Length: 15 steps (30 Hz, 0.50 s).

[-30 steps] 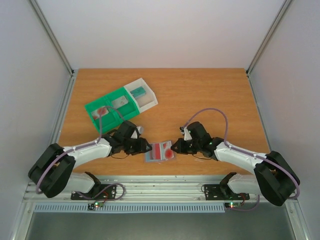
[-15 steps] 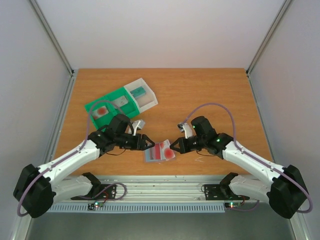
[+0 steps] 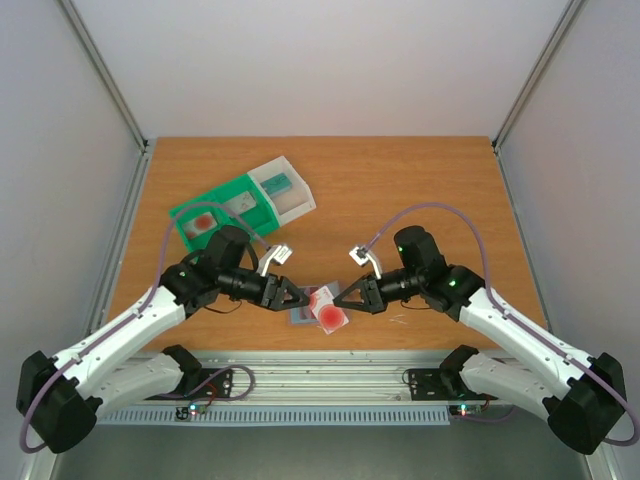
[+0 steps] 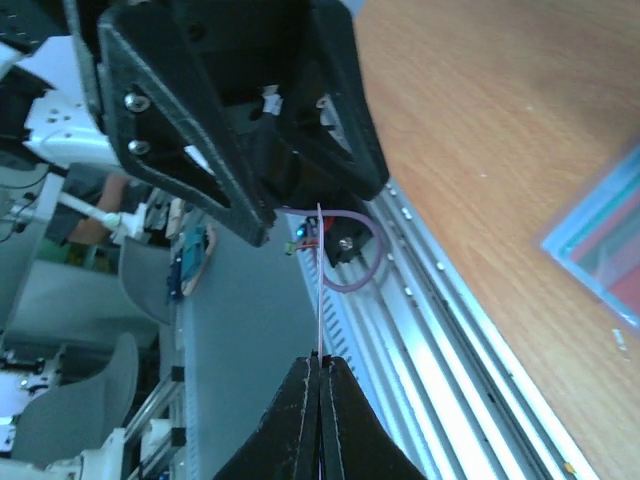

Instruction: Take the credit cards out of the card holder

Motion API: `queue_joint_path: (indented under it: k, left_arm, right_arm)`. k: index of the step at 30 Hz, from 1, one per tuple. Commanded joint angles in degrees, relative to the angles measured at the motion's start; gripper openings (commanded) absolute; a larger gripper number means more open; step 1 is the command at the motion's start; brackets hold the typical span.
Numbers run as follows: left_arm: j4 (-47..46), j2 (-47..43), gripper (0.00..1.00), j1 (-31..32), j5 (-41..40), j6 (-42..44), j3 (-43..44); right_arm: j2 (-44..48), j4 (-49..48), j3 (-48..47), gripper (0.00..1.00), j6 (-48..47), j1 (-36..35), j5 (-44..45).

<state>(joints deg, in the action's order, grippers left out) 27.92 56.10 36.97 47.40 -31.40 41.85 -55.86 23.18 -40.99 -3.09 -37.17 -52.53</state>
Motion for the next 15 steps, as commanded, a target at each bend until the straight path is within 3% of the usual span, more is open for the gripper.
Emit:
queue_joint_path:
  k: [1,4,10,15]
  left_arm:
    - [0.3,-1.3,0.53,-0.1,4.6,1.2,2.4]
    - [-0.4,-1.2,0.45,-0.2,5.5,1.1,2.6]
    - [-5.9,-1.8,0.15,-0.2,9.4,-1.3,1.3]
    - [-10.4,-3.4,0.01,-0.2,12.5,-4.0,-0.9]
  right_arm:
    - [1.5,-3.3,-1.2,0.01,1.3,0.3,-7.5]
    - [1.5,-5.3,-0.6,0.01,2.5,0.3,-9.2]
    - [1.0,-5.4,-0.7,0.01,2.6,0.3,-9.1]
    - [0.7,-6.1,-0.7,0.01,2.8,0.3,-9.2]
